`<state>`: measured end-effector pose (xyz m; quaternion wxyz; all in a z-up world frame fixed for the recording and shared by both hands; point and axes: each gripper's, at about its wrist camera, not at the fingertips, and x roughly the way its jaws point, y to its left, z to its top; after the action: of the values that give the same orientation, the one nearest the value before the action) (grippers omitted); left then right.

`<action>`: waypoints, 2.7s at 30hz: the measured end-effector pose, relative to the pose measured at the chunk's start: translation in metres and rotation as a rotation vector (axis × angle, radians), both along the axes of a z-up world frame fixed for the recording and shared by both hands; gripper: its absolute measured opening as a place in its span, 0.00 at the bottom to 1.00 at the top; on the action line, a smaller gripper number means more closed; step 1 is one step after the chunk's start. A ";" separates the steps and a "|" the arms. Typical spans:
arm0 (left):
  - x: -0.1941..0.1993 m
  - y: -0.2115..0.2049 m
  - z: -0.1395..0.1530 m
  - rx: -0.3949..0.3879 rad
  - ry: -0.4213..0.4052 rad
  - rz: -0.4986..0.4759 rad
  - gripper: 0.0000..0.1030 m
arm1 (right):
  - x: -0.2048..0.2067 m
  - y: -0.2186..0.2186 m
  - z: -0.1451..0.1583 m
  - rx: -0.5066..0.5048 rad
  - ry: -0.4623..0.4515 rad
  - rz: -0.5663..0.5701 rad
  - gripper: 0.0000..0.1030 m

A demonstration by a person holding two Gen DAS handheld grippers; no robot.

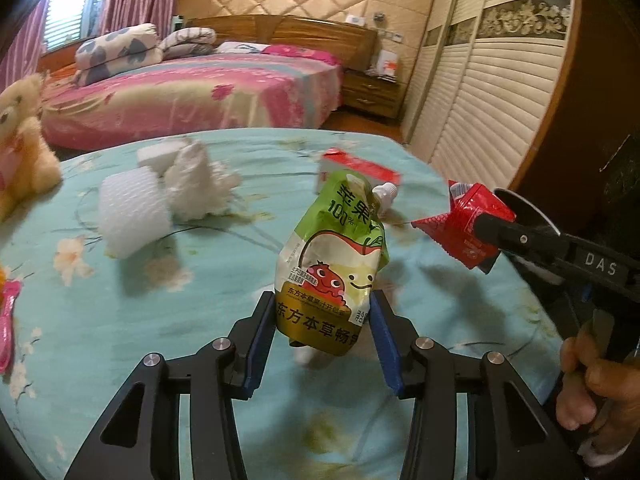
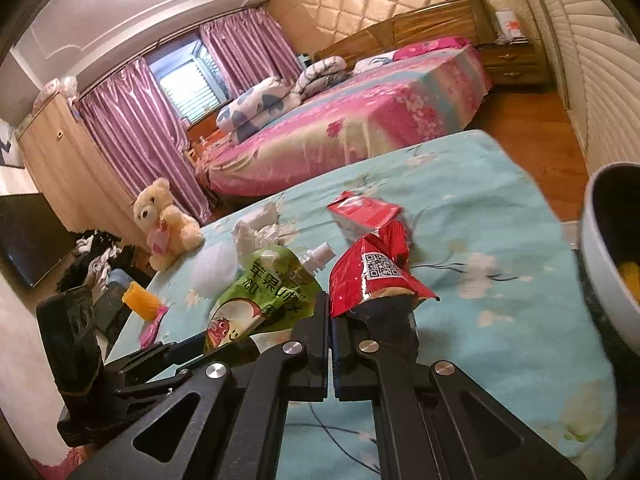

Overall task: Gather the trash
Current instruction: 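Carry the pouch and snack bag over the bin while both grippers open to drop them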

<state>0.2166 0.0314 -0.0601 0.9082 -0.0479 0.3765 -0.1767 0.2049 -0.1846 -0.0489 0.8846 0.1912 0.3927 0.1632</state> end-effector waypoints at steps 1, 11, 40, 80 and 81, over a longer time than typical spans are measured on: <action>0.000 -0.004 0.000 -0.002 0.000 -0.004 0.44 | -0.002 -0.004 0.001 -0.003 0.001 -0.009 0.00; 0.004 -0.053 0.004 -0.027 -0.003 -0.104 0.44 | -0.025 -0.054 0.003 -0.013 0.003 -0.111 0.00; 0.038 -0.143 0.010 -0.031 -0.029 -0.250 0.44 | -0.045 -0.161 0.007 -0.015 -0.010 -0.337 0.00; 0.089 -0.256 0.002 0.013 0.000 -0.312 0.53 | -0.038 -0.229 -0.018 0.042 0.116 -0.419 0.08; 0.088 -0.256 0.002 0.015 -0.002 -0.313 0.53 | -0.040 -0.229 -0.018 0.046 0.117 -0.424 0.11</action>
<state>0.3044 -0.2247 -0.0576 0.8704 0.0182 0.3795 -0.3131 0.1651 -0.4141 -0.0669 0.8703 0.2988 0.3904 -0.0290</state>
